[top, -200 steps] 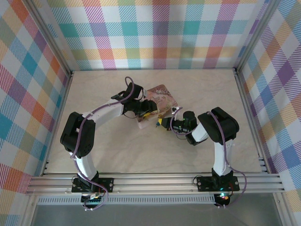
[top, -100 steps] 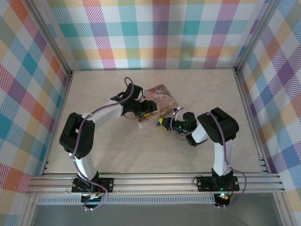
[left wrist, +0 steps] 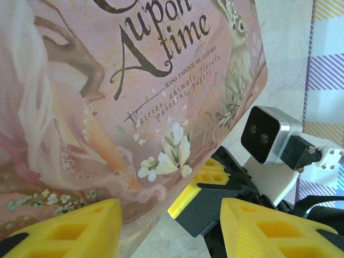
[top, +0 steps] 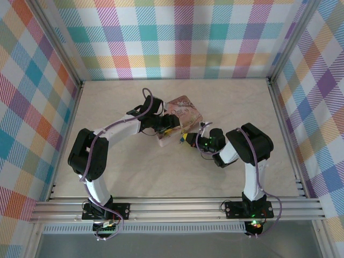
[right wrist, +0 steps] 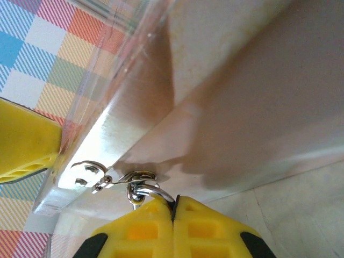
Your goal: Unlock a padlock with a key
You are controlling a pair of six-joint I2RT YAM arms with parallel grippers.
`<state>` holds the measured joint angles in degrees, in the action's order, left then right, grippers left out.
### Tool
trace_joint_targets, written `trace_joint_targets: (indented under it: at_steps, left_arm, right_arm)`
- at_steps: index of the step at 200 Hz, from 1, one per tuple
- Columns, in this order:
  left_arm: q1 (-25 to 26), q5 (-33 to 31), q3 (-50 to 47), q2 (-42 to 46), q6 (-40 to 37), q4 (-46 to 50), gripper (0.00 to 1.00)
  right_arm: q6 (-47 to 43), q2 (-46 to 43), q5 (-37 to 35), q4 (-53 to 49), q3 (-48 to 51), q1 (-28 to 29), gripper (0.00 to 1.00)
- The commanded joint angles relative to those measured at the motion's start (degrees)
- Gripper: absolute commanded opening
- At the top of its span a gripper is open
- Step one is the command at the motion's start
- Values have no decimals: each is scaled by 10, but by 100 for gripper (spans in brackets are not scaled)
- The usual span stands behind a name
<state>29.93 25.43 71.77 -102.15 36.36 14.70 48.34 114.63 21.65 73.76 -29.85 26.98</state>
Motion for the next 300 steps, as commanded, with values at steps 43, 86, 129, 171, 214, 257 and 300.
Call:
trace_joint_targets:
  at_steps: [43,86,129,171,214,257,300]
  left_arm:
    - [8,-2,-17,-3,-5,34,52]
    - [12,-2,-14,-2,-5,35,52]
    - [14,-5,-18,-5,-5,36,53]
    - [15,-6,-28,-5,-5,34,53]
    - [16,-7,-37,-2,-5,31,53]
    - [16,-5,-44,0,-4,27,53]
    - [16,-8,-52,4,-4,25,54]
  right_arm:
    - [36,-40,-37,53,1,-8,1]
    - [68,-45,-53,43,-10,-7,1]
    - [87,-48,-73,31,-16,-8,0]
    - [87,-47,-80,21,-19,-10,0]
    - [93,-47,-81,23,-22,-14,0]
    - [95,-47,-85,15,-28,-19,0]
    - [100,-48,-86,22,-23,-29,0]
